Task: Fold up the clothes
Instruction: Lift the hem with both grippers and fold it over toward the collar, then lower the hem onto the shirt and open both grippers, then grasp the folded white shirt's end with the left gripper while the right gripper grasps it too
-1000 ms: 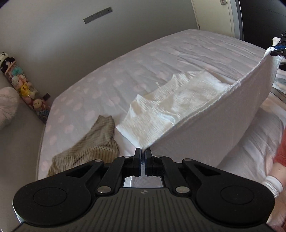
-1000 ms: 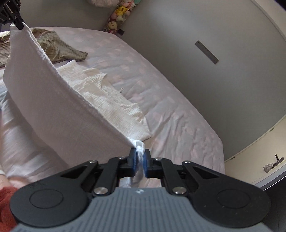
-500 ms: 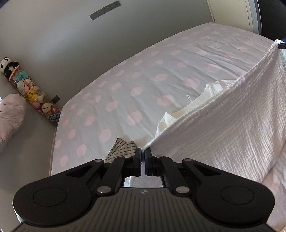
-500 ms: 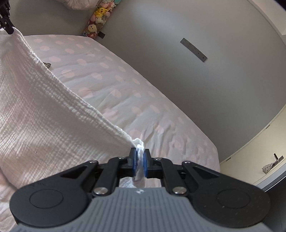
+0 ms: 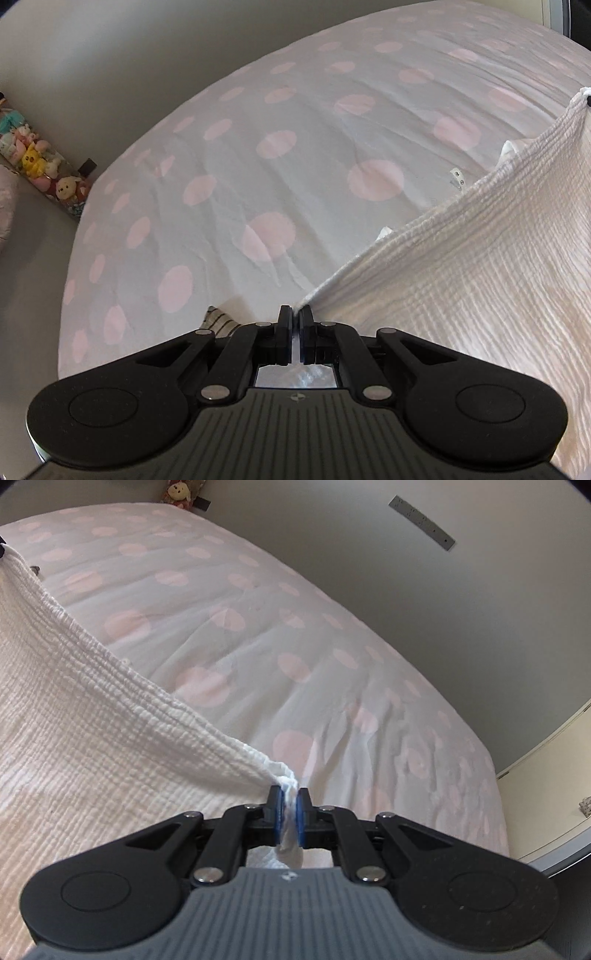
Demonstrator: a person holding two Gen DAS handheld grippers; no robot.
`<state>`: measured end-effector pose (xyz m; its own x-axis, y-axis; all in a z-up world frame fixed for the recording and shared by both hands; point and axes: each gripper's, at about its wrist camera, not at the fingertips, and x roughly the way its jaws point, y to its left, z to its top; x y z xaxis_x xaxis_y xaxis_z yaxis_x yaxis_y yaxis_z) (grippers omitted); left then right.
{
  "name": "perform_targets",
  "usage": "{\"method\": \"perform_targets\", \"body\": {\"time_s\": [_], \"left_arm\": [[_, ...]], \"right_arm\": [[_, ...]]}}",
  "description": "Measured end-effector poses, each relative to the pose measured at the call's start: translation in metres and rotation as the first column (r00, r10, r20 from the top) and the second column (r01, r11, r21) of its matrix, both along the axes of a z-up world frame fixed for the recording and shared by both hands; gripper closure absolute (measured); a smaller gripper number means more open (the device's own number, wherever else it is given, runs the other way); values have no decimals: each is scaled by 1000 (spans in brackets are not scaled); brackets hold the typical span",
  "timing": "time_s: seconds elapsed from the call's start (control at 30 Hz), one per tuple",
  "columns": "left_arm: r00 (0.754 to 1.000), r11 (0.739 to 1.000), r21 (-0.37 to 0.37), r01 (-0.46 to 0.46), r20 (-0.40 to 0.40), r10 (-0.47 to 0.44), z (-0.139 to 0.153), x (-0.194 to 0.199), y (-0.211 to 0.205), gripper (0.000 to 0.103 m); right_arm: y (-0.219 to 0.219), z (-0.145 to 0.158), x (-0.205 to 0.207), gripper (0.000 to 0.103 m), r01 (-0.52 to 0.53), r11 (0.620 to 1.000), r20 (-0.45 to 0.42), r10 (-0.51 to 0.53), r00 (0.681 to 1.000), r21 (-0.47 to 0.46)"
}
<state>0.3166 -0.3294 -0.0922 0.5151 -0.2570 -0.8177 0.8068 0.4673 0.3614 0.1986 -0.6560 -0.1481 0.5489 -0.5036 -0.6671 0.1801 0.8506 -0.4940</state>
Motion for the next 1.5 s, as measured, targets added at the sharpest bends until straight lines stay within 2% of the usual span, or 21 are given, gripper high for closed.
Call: {"method": "perform_targets", "body": {"time_s": [0.2, 0.37, 0.43, 0.53, 0.63, 0.73, 0.8, 0.87, 1.03, 1.23, 1.4, 1.5], "left_arm": [[999, 1000, 9, -23, -45, 24, -44, 28, -16, 101], [996, 999, -13, -53, -75, 51, -63, 40, -18, 102], [996, 999, 0, -53, -73, 53, -71, 40, -19, 102], [997, 999, -3, -48, -53, 48, -74, 36, -17, 101], [995, 996, -34, -82, -58, 80, -65, 37, -11, 93], [993, 992, -69, -110, -50, 107, -50, 31, 2, 88], [992, 989, -79, -121, -54, 117, -40, 22, 14, 83], [990, 987, -89, -131, -62, 126, -31, 13, 27, 81], [991, 986, -129, -110, -96, 98, -13, -34, 68, 80], [995, 987, -157, -18, -99, 3, -8, -117, 121, 77], [995, 987, -136, 80, -40, -87, -21, -195, 159, 70], [989, 985, -93, 148, 20, -147, -23, -225, 163, 66]], "right_arm": [[-25, -55, 26, 94, 29, 997, -36, -26, 999, 68], [-41, -81, 30, 95, 56, 994, -39, -53, 998, 94], [-50, -85, 31, 95, 73, 988, -19, -71, 997, 138], [-53, -88, 32, 95, 75, 985, -8, -75, 997, 157], [-59, -86, 32, 93, 90, 980, 8, -93, 996, 178], [-64, -71, 21, 91, 134, 969, 51, -148, 988, 207], [-67, -60, 12, 84, 161, 962, 77, -182, 980, 220], [-69, -49, 1, 83, 189, 950, 101, -220, 970, 248], [-52, -28, -39, 80, 212, 914, 141, -274, 951, 345], [11, -21, -113, 80, 158, 896, 157, -241, 958, 415], [75, -22, -169, 75, 85, 905, 175, -171, 970, 416], [108, -26, -191, 73, 33, 922, 169, -106, 980, 386]]}}
